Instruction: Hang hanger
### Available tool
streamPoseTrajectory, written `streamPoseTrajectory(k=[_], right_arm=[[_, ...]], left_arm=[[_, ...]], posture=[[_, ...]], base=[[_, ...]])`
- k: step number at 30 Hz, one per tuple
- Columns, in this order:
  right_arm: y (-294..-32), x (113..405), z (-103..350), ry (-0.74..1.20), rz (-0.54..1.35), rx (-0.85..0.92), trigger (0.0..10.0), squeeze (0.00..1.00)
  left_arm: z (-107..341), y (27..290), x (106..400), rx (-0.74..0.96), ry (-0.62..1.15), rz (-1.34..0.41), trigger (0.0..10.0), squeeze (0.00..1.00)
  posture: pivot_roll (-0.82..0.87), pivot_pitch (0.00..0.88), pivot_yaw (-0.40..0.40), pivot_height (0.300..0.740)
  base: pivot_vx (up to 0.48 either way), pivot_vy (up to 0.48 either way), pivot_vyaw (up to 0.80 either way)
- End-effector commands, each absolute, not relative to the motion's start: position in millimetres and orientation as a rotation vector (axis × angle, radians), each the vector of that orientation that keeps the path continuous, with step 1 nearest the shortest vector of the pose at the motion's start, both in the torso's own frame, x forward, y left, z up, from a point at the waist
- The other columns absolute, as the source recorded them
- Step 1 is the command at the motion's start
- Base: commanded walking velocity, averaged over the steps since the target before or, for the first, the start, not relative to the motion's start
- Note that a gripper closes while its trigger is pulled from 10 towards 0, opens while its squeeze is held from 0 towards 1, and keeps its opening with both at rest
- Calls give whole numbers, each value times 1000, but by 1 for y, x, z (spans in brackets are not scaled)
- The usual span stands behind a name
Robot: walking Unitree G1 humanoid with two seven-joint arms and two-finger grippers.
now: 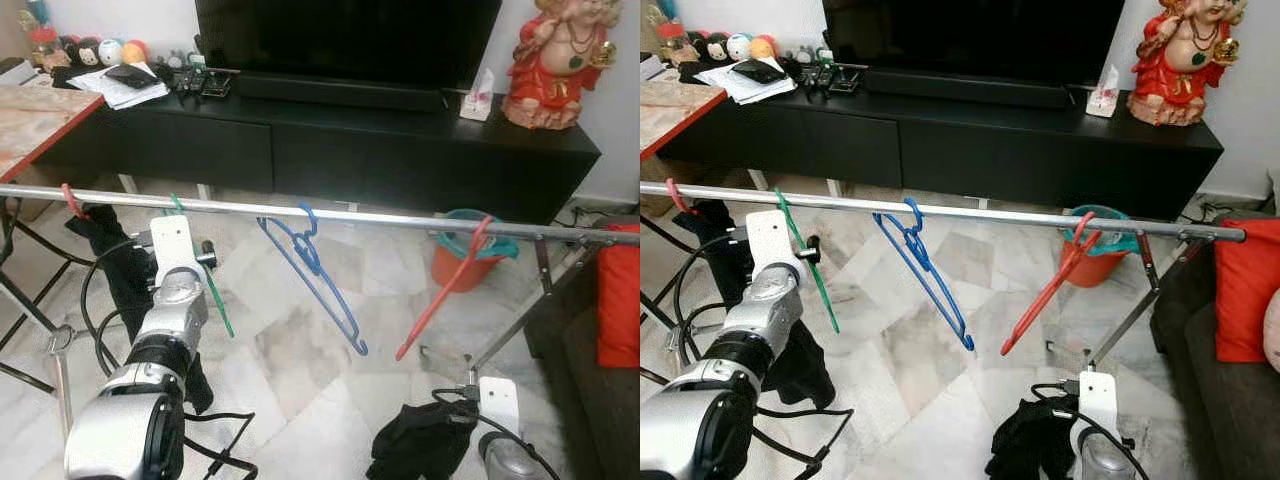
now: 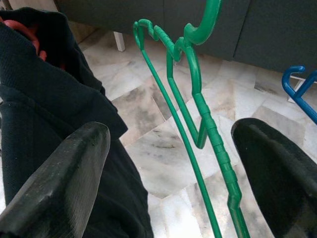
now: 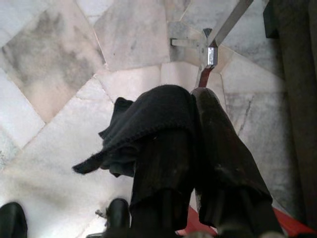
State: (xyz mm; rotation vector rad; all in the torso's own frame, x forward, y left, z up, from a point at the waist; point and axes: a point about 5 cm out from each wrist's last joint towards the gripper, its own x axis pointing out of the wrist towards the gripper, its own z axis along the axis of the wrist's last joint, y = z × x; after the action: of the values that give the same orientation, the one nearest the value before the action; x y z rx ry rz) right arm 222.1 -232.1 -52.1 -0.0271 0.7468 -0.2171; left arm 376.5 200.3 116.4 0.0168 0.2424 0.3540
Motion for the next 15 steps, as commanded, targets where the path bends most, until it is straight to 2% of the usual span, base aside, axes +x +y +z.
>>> streamPoseTrajectory(k=[1,11,15], right_arm=[[-235,223,-51,749,-231,-22,10000,0],[-236,221,-52,750,-232,-23,10000,0],[-237,221,-52,751,-232,-23,10000,0]], left_arm=[[118,203,378,72,258,375,10000,0],[109,203,375,96,308,415,10000,0],[119,196,380,41,229,361,10000,0]], posture=[[-93,0,-48,740],[-94,0,-47,740],[-90,0,-50,740]], base=[[0,0,0],[0,0,0],[0,0,0]])
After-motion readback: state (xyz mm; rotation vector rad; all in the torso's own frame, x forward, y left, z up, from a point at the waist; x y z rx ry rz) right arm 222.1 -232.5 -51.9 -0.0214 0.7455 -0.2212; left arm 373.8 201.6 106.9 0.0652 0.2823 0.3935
